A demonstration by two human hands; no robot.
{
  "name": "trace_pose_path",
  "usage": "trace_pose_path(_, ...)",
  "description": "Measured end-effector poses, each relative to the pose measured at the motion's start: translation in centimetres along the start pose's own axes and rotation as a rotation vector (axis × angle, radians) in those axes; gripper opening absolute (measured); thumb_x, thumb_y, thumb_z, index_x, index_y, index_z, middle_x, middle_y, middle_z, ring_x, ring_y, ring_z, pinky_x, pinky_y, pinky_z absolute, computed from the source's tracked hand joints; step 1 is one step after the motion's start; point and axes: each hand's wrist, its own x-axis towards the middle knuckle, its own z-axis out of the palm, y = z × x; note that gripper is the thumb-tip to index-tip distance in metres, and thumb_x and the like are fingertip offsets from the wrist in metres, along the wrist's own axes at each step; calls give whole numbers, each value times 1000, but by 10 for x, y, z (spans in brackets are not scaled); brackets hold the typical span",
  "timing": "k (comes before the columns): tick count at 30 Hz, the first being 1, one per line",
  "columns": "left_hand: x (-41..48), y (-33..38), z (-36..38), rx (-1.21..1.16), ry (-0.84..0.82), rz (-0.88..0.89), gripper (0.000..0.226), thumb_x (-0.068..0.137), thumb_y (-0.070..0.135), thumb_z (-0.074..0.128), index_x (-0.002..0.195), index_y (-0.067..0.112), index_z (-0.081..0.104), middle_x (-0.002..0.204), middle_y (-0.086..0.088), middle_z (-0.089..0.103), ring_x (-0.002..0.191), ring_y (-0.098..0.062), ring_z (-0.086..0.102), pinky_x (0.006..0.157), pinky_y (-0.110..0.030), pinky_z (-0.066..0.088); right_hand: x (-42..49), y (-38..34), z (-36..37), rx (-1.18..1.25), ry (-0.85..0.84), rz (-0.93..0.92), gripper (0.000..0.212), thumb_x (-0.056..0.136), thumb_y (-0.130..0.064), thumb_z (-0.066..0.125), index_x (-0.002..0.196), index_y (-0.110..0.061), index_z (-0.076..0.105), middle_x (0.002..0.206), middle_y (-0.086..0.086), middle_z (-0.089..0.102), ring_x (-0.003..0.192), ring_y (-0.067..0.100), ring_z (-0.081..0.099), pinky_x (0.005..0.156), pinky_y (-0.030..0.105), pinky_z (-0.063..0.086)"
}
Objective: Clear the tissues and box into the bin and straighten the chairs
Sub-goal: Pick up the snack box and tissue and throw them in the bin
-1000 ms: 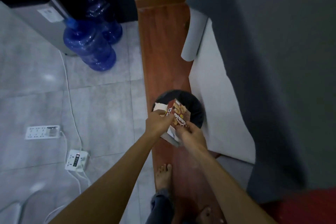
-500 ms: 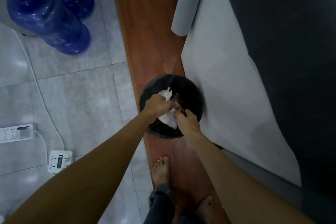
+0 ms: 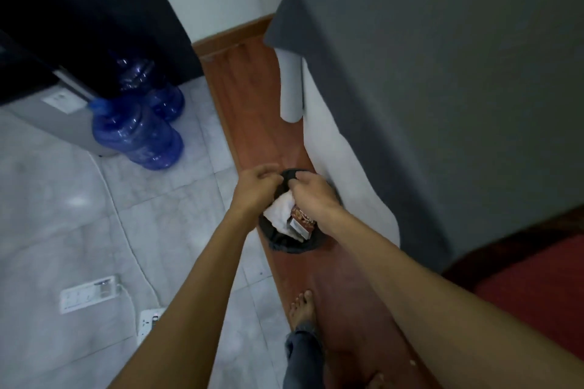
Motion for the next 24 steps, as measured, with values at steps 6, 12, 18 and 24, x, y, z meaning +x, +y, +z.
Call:
trace_pose_path(6,-138,88,2,1,23,255,25,91,14,63,113,22,72,97,4,72,80,-1,70,64,-17,55,-141,-48,-88,-153,49,-269,45,99,-30,53,143,-23,58,145,1,60,133,22,56,107,33,46)
trace_pose_path(12,-277,149,61,-132,-39,331,27,91,12,63,115,19,72,94,-2,73,83,-15,66,78,-36,57,-277,-32,-194,-199,312,-340,46,96,-28,63,140,-18,61,139,3,65,131,22,59,110,32,43)
trace_pose_path(18,-374,150,143,10,-255,401,29,94,10,61,122,15,67,98,-3,68,82,-13,61,74,-30,52,-369,39,-268,-47,524,-271,41,93,-33,67,132,-21,67,131,-3,70,125,16,62,100,23,43)
trace_pose_path(24,-430,136,204,218,-483,434,31,91,18,64,121,24,68,101,7,69,94,-13,66,93,-41,56,-433,114,-313,127,697,-131,33,94,-37,65,125,-25,71,123,-3,72,118,15,63,91,25,43)
